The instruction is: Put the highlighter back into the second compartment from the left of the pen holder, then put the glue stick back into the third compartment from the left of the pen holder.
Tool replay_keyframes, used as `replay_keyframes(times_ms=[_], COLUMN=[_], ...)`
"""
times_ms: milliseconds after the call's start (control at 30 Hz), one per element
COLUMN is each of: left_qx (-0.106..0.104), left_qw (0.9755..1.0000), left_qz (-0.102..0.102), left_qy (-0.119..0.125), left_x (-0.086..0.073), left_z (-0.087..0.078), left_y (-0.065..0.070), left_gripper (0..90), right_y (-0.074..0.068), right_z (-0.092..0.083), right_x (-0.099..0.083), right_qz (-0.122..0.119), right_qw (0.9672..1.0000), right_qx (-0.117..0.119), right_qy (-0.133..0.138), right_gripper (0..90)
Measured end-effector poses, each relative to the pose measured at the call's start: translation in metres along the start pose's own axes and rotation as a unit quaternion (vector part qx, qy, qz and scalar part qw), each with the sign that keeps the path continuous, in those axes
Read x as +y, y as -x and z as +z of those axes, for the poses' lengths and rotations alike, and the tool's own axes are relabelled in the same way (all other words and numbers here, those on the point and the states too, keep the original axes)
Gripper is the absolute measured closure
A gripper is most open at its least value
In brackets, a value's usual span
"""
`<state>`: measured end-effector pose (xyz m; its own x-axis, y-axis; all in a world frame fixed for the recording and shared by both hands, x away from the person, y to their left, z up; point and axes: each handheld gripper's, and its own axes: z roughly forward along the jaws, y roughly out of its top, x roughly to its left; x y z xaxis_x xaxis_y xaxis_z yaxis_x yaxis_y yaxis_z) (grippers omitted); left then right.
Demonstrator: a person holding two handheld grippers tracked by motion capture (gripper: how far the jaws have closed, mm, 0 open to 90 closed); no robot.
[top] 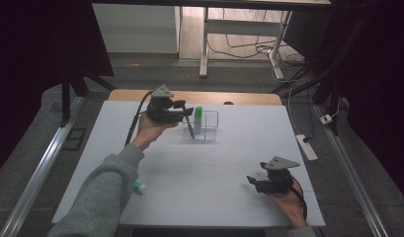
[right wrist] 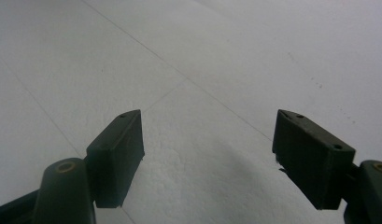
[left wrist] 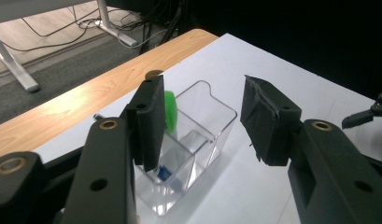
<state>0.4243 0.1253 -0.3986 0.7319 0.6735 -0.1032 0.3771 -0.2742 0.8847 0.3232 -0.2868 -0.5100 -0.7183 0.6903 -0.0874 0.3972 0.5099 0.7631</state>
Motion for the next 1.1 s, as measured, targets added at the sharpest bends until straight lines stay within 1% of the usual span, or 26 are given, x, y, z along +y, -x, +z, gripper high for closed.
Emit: replay_keyframes(times_ms=[67,167,233,300,367,433,467,533,667,700,800,933,1000,1100], left_qx=[-0.001,-0.002,-0.005,-0.006,-0.010,-0.011,-0.011,-0.010,-0.014,-0.018,-0.013,-0.012,-0.013,-0.013], left_qw=[1.0000,1.0000,1.0000,1.0000,0.9999,0.9999,0.9999,0.9999,0.9999,0.9998,0.9997,0.9997,0.9997,0.9997], left_qz=[0.000,0.003,0.004,0.005,0.004,0.001,0.002,0.007,0.001,0.003,0.013,0.009,0.002,0.002], left_qy=[0.002,0.002,0.002,0.003,0.004,0.004,0.001,-0.003,-0.004,-0.009,-0.013,-0.018,-0.020,-0.021], left_x=[-0.002,-0.006,-0.008,-0.010,-0.013,-0.017,-0.019,-0.023,-0.032,-0.034,-0.040,-0.049,-0.053,-0.059], left_z=[-0.006,-0.014,-0.020,-0.025,-0.030,-0.035,-0.037,-0.042,-0.053,-0.056,-0.065,-0.075,-0.079,-0.084], left_y=[0.000,0.003,0.005,0.008,0.010,0.012,0.013,0.014,0.013,0.012,0.015,0.015,0.016,0.018], left_gripper=[49.4,49.6,49.5,49.5,49.5,49.4,49.4,49.2,49.2,49.0,48.5,48.1,47.8,47.5], right_y=[0.000,0.001,0.000,0.000,0.000,0.001,0.001,0.000,-0.001,-0.001,0.000,-0.001,-0.002,-0.002], right_z=[-0.001,-0.001,-0.001,-0.001,0.000,-0.001,-0.001,-0.001,0.000,-0.001,-0.001,0.000,0.000,0.000], right_x=[0.000,0.000,0.000,0.000,-0.001,-0.001,-0.001,0.000,0.000,0.000,0.000,0.000,0.001,0.001], right_qz=[0.007,0.010,0.007,0.004,0.007,0.008,0.009,0.004,0.002,0.002,0.003,0.000,0.000,0.001], right_qw=[1.0000,0.9999,1.0000,1.0000,1.0000,1.0000,1.0000,1.0000,1.0000,1.0000,1.0000,1.0000,1.0000,1.0000], right_qx=[-0.001,0.000,-0.001,-0.002,0.001,0.000,0.001,-0.002,0.000,0.000,0.000,-0.001,-0.001,0.000], right_qy=[0.005,0.006,0.007,0.000,0.001,0.000,0.003,0.004,0.001,0.000,0.003,0.000,0.000,0.001], right_gripper=[24.3,24.3,24.3,24.3,24.3,24.3,24.4,24.4,24.4,24.4,24.4,24.4,24.4,24.4])
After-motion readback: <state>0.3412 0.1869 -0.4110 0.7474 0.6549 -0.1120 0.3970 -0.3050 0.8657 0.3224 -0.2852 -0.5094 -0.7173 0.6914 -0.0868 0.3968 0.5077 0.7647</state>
